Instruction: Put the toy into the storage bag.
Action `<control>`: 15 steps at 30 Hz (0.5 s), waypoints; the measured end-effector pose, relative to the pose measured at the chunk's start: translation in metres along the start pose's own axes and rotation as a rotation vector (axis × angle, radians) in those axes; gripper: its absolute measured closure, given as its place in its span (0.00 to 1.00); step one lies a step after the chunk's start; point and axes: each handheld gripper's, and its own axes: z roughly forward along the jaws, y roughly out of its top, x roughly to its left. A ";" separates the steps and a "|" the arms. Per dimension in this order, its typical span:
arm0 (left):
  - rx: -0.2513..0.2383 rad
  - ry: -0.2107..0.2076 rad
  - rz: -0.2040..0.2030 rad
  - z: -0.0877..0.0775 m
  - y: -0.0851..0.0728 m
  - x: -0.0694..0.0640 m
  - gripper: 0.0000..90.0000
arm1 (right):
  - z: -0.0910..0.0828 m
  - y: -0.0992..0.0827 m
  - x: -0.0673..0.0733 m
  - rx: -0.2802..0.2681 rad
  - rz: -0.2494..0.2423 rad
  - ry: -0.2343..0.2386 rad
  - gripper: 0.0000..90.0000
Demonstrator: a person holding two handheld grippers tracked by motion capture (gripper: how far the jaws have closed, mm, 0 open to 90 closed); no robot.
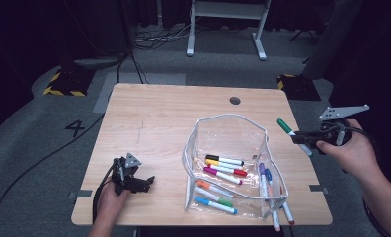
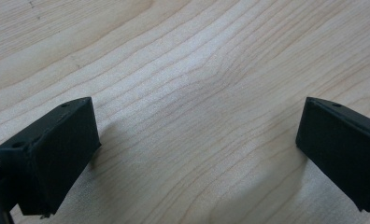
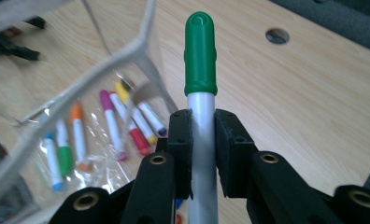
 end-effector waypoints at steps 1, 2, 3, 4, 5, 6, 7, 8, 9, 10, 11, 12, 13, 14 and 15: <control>0.000 0.000 0.000 0.000 0.000 0.000 0.00 | -0.003 0.004 0.003 -0.005 -0.008 0.003 0.86; 0.001 0.000 0.000 0.000 0.000 0.000 0.00 | -0.006 0.011 0.007 -0.009 -0.023 0.005 0.86; 0.000 -0.001 0.000 0.000 0.000 0.000 0.00 | -0.008 0.015 0.010 -0.010 -0.033 0.010 0.86; -0.001 0.000 0.001 0.000 0.000 0.000 0.00 | -0.011 0.020 0.015 -0.016 -0.044 0.018 0.86; 0.000 -0.001 -0.001 0.000 0.000 0.000 0.00 | -0.012 0.024 0.017 -0.018 -0.046 0.026 0.86; -0.001 -0.002 -0.001 0.000 0.000 0.000 0.00 | -0.012 0.029 0.022 -0.016 -0.060 0.036 0.86; 0.000 -0.001 0.000 0.000 0.000 0.000 0.00 | -0.013 0.032 0.025 -0.017 -0.068 0.044 0.86; -0.001 -0.002 -0.001 0.000 0.000 0.000 0.00 | -0.012 0.038 0.030 -0.014 -0.082 0.059 0.86; 0.000 -0.001 0.000 0.000 0.000 0.000 0.00 | -0.011 0.042 0.034 -0.010 -0.091 0.071 0.86; 0.000 -0.002 -0.001 0.000 0.000 0.000 0.00 | -0.010 0.046 0.038 -0.008 -0.101 0.079 0.86; 0.000 -0.001 0.000 0.000 0.000 0.000 0.00 | -0.008 0.050 0.042 -0.005 -0.110 0.086 0.86; 0.000 -0.001 -0.001 0.000 0.000 0.000 0.00 | -0.005 0.055 0.047 0.002 -0.124 0.098 0.86; 0.000 -0.001 0.001 0.000 0.000 0.000 0.00 | -0.002 0.060 0.052 0.005 -0.137 0.113 0.86; 0.000 -0.001 0.001 0.000 0.000 0.000 0.00 | 0.001 0.063 0.055 0.008 -0.146 0.127 0.86; 0.000 0.000 0.001 0.000 0.000 0.000 0.00 | 0.005 0.067 0.060 0.015 -0.160 0.138 0.86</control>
